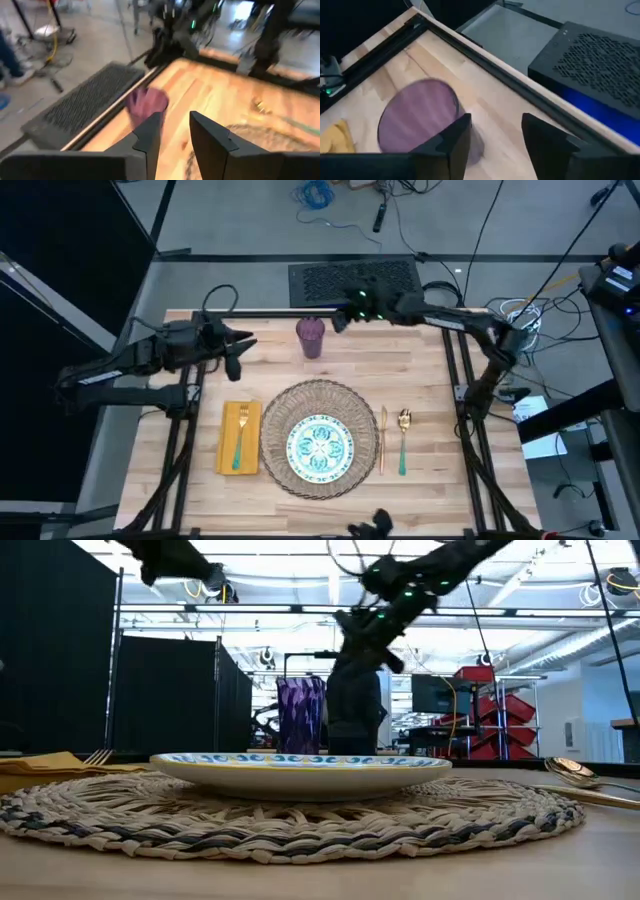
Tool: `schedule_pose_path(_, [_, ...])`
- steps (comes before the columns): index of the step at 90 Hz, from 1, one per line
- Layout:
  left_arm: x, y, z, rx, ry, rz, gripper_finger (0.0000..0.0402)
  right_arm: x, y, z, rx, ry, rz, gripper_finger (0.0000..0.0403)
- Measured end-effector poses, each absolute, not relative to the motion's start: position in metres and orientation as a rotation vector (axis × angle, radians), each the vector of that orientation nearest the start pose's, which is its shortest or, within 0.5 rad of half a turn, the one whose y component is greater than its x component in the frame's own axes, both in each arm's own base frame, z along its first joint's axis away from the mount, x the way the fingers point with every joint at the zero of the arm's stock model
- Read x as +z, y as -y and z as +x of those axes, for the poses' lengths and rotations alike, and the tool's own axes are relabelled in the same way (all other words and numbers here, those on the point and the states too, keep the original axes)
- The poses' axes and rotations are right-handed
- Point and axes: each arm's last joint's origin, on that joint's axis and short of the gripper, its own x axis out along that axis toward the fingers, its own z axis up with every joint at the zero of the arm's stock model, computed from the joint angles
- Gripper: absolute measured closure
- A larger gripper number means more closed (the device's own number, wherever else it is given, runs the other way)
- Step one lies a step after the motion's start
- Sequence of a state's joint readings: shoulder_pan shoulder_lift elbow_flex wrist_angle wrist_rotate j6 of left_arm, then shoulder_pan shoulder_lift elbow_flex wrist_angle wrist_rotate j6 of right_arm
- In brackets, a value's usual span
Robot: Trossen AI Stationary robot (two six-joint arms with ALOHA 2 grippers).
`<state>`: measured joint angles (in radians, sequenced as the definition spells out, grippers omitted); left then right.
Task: Set table place
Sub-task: Move the purple cup to the top right of the brown table mat
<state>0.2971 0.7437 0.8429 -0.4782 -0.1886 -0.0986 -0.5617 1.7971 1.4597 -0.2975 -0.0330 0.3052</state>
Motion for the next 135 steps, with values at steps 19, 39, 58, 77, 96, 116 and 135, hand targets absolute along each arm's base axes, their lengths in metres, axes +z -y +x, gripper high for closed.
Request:
schedule_pose_path(19, [0.326, -0.058, 0.148, 0.497, -0.395, -0.13, 0.0314, 0.276, 0.232, 0.371, -0.588, -0.673, 0.432, 0.0237])
schedule_pose_path(39, [0.326, -0.058, 0.148, 0.478, -0.396, -0.136, 0.0314, 0.264, 0.234, 0.381, -0.575, -0.747, 0.421, 0.0206])
schedule_pose_path(58, [0.326, -0.058, 0.148, 0.471, -0.4, -0.12, 0.0314, 0.265, 0.232, 0.382, -0.566, -0.754, 0.41, 0.0163])
schedule_pose_path(77, [0.326, -0.058, 0.148, 0.471, -0.4, -0.12, 0.0314, 0.27, 0.232, 0.381, -0.564, -0.737, 0.385, 0.0132])
schedule_pose_path(96, [0.326, -0.058, 0.148, 0.471, -0.401, -0.12, 0.0314, 0.29, 0.229, 0.384, -0.55, -0.703, 0.367, 0.013])
schedule_pose_path(116, [0.326, -0.058, 0.148, 0.47, -0.401, -0.12, 0.0314, 0.29, 0.215, 0.387, -0.531, -0.774, 0.368, 0.0132])
schedule_pose_path(135, [0.326, -0.057, 0.148, 0.437, -0.4, -0.128, 0.0314, 0.288, 0.211, 0.389, -0.548, -0.788, 0.358, 0.0133])
